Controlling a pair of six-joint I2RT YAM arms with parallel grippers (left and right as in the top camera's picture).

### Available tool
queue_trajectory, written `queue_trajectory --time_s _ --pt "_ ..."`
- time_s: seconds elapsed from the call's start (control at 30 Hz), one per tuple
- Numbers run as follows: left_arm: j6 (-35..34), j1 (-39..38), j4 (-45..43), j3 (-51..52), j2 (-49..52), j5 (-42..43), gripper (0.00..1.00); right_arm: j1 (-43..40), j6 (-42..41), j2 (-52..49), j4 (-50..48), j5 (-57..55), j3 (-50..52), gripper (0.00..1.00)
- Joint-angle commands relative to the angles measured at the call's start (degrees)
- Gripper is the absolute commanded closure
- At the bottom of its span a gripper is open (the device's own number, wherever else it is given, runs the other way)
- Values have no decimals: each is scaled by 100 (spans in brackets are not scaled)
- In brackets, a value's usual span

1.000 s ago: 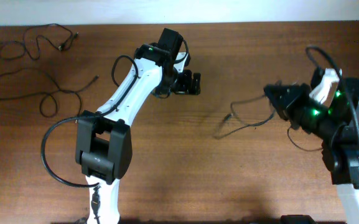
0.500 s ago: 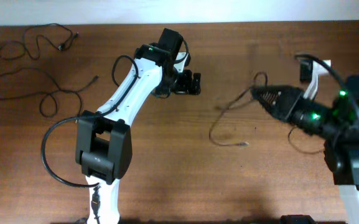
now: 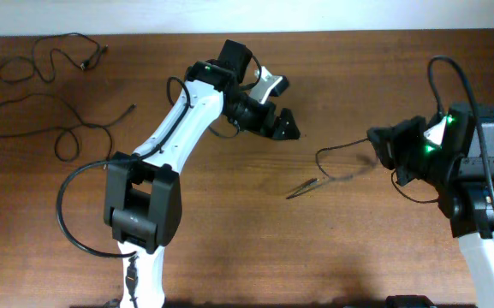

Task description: Untangle cables

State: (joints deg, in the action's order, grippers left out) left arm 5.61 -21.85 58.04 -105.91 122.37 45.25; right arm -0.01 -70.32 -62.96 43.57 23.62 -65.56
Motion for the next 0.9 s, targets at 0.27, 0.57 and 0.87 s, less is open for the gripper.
queue_trajectory --time_s 0.27,0.57,0.87 --pt "1875 -378 83 17 -24 1668 6 0 -1464 -170 -590 -509 -35 92" --pt "1770 -885 -356 17 -24 586 50 -2 -1390 -520 -457 730 -35 96" --pt "44 -870 -280 7 -48 -1558 100 -83 1613 -485 -514 -116 -35 87"
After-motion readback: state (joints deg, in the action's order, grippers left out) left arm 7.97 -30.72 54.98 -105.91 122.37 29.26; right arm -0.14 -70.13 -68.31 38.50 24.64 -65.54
